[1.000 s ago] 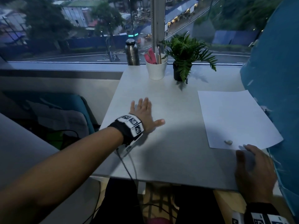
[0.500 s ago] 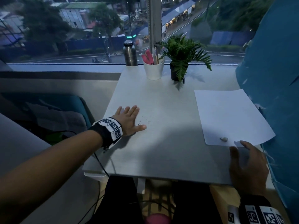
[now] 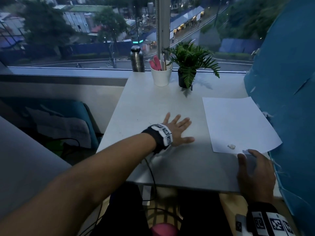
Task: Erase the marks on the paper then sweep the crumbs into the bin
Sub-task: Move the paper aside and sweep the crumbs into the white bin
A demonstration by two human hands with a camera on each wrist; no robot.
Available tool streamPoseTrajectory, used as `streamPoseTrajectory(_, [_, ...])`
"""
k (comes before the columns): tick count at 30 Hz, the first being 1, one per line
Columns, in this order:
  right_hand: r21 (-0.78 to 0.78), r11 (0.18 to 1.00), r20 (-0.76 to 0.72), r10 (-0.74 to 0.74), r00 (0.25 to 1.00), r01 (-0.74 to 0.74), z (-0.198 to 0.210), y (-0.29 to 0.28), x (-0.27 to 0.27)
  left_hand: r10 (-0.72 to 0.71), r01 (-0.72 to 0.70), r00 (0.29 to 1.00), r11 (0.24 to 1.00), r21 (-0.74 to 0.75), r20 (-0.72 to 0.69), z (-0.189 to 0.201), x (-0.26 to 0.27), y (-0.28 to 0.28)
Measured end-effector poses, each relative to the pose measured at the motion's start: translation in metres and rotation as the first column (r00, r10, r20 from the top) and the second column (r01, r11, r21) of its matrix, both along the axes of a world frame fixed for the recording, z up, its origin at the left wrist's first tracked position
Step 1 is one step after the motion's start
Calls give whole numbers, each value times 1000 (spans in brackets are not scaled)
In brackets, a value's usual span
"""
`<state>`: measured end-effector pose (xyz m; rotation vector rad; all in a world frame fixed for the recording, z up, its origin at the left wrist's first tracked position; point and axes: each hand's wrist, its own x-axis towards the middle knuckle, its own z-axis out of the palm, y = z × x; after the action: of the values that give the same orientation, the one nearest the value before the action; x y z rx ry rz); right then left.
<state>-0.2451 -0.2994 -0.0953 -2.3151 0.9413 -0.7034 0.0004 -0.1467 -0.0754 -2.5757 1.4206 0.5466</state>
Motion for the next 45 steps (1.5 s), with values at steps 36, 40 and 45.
streamPoseTrajectory(36, [-117,993,23,20,1000,-17,-18,-11,-1,-545,550,833,834,-38,91,27,-39,176])
streamPoseTrajectory(40, [-90,996,19,7,1000,-5,-18,-10,-2,-655,655,756,755,-27,16,10,-61,188])
streamPoseTrajectory(45, [-115,993,72,15,997,-6,-16,-5,-3,-446,438,888,895,90,115,12,-15,191])
